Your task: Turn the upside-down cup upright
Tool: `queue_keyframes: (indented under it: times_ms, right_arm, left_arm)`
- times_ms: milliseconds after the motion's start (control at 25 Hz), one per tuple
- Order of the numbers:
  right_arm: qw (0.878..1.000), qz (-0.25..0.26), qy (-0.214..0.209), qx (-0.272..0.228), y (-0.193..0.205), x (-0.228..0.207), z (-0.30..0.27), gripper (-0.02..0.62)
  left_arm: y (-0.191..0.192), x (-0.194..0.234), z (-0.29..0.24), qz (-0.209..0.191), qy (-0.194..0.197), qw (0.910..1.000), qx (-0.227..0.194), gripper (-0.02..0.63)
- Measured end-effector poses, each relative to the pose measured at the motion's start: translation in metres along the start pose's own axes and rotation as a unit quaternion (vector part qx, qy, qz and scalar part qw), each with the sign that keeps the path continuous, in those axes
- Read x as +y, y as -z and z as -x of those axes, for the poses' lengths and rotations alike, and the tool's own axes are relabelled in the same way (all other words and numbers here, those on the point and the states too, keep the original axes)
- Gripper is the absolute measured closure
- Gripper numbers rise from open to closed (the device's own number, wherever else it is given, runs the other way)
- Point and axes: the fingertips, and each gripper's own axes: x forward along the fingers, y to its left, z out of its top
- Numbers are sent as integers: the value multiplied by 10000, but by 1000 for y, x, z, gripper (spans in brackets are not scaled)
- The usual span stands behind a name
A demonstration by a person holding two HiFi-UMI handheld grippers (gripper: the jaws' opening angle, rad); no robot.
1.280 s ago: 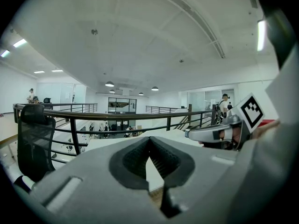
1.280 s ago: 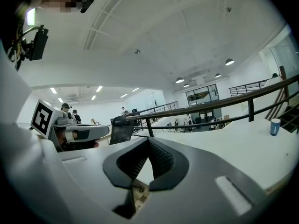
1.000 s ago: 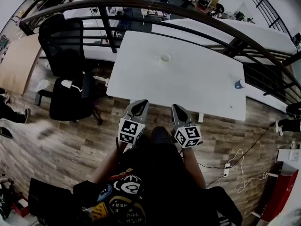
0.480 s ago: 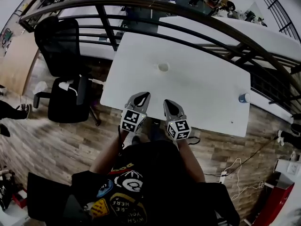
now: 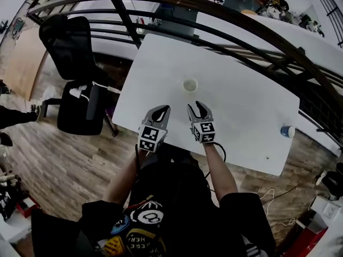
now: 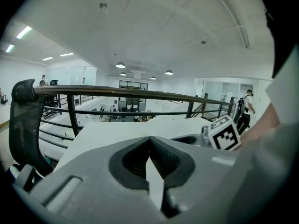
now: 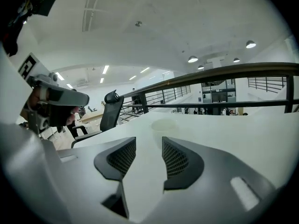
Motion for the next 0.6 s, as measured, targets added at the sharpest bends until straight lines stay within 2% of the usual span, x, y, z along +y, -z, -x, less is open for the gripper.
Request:
queue_keyframes:
  times_ms: [120,320,360,520,560,600]
  right_arm:
    - [9998,104,-60,145,5,-18,-39,373]
    - [9972,589,-176,437,15,-34,-95,91]
    - [9965,676,-229,442,13,-35,-104,73]
    - [9952,790,-392,415,6,-37,-130,72]
    - [9948,841,-348,456,9,-38,-132,93]
    - [9943,903,-300,491,11,-40,-132,141]
  left_arm:
    - [16,13,0,118,-95,9997,206,601]
    - [31,30,-3,303,-101,9985,447,601]
    - [32,32,-5,303,-81,9982,505,601]
    - [27,42,-12,200,-9,9980,595,601]
    - [26,44,-13,193,-1,9980,607,601]
    - [26,47,-14,215,2,9980,603,601]
